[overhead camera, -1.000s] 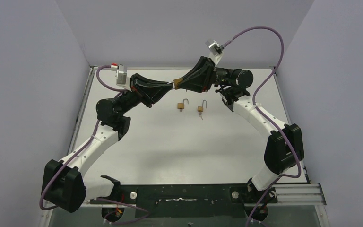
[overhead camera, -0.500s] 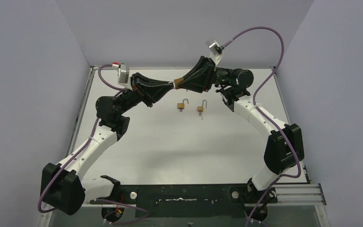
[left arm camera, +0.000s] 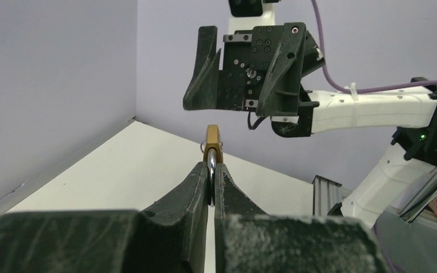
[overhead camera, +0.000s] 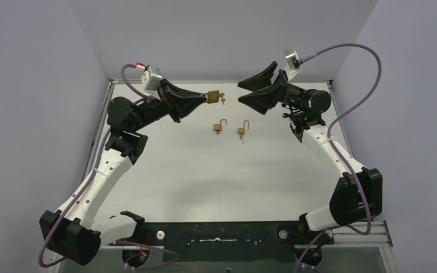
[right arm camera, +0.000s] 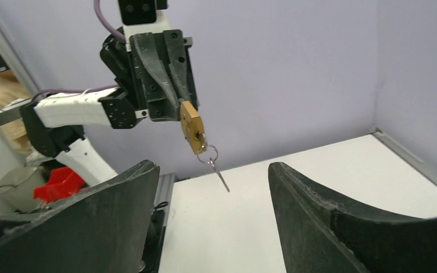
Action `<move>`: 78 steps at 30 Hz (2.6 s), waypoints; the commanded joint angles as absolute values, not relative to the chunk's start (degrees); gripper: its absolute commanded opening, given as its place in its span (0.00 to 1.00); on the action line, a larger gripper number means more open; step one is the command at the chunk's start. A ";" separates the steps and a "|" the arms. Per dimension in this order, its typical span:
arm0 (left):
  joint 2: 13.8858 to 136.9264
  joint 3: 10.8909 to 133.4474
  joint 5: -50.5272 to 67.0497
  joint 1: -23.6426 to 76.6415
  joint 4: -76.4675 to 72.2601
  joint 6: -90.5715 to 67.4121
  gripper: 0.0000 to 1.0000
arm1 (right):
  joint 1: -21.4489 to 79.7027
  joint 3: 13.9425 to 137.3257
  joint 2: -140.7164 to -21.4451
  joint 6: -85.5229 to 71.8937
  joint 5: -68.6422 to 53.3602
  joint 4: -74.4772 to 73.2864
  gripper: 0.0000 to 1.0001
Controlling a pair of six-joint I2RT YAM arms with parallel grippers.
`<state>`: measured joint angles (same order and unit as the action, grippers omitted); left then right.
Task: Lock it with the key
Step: Lock the lock, then place the key at the center of the board.
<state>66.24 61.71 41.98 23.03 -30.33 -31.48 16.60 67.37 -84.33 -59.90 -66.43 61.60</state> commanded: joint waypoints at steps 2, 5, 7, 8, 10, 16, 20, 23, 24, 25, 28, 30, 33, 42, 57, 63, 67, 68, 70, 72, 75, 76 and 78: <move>63.43 68.44 44.90 22.26 -18.16 -24.30 0.00 | 15.79 63.35 -78.91 -50.95 -60.70 58.12 0.70; 62.74 68.26 44.69 22.24 -17.17 -24.19 0.00 | 17.15 63.03 -79.03 -48.86 -59.65 57.13 0.68; 62.52 67.53 44.26 22.24 -17.81 -24.53 0.00 | 18.75 64.07 -79.41 -47.54 -59.46 55.89 0.66; 62.54 67.13 44.07 22.24 -18.32 -24.76 0.00 | 19.48 64.45 -79.50 -46.07 -59.19 54.58 0.65; 62.68 66.71 43.95 22.24 -19.02 -25.22 0.00 | 21.02 65.06 -79.14 -41.77 -58.53 49.42 0.63; 62.34 66.02 43.58 22.24 -19.86 -25.40 0.00 | 23.68 66.13 -79.49 -38.16 -58.62 45.34 0.57; 62.36 65.79 43.42 22.24 -19.99 -25.21 0.00 | 24.95 66.78 -79.97 -37.45 -58.73 44.92 0.52; 62.45 65.43 43.35 22.24 -20.37 -25.19 0.00 | 25.32 67.27 -79.99 -37.44 -59.01 44.85 0.48; 62.44 65.36 43.38 22.24 -20.45 -25.18 0.00 | 25.43 67.43 -79.92 -37.44 -59.13 44.76 0.47; 62.37 65.37 43.31 22.24 -20.54 -25.16 0.00 | 25.48 67.60 -79.94 -37.32 -59.21 44.60 0.47; 62.33 65.16 43.33 22.24 -20.87 -25.37 0.00 | 25.70 68.04 -80.05 -37.27 -59.32 44.47 0.46; 62.32 65.19 43.25 22.24 -20.93 -25.39 0.00 | 25.82 68.26 -80.23 -37.33 -59.40 44.47 0.45; 62.37 65.07 43.15 22.24 -21.05 -25.40 0.00 | 25.86 68.57 -80.43 -37.52 -59.65 44.68 0.39; 62.42 64.91 42.74 22.24 -21.39 -25.11 0.00 | 26.00 68.90 -80.59 -37.77 -60.87 44.90 0.34; 61.65 64.00 42.60 19.47 -21.62 -24.85 0.00 | 23.45 68.26 -79.97 -38.19 -62.53 45.29 0.00; 60.43 64.43 44.43 15.96 -20.39 -25.04 0.00 | 17.52 65.57 -78.75 -42.56 -63.28 50.04 0.00; 60.34 66.12 46.09 14.85 -12.71 -21.98 0.00 | 16.53 64.96 -79.07 -41.31 -62.95 48.00 0.00; 61.09 67.72 46.69 14.52 -7.46 -20.06 0.00 | 16.63 64.95 -79.25 -40.21 -62.34 46.22 0.00; 63.39 71.25 47.51 13.51 5.54 -15.70 0.00 | 17.16 65.03 -79.72 -36.23 -60.19 41.08 0.00; 65.99 74.13 46.63 12.51 16.23 -12.84 0.00 | 18.46 65.54 -80.21 -30.72 -55.98 33.57 0.00; 70.21 75.92 41.45 11.46 23.07 -13.33 0.00 | 23.11 68.22 -81.86 -20.60 -43.87 19.54 0.00; 72.56 76.68 41.30 10.52 24.02 -14.56 0.00 | 26.38 69.71 -82.92 -17.55 -39.03 15.00 0.00; 77.81 78.13 43.12 8.25 25.23 -17.71 0.00 | 30.97 72.17 -85.24 -14.16 -29.58 9.52 0.00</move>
<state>70.15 74.24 43.90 11.60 14.26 -15.88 23.00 66.41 -82.04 -26.79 -48.86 24.77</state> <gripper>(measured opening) 0.024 0.034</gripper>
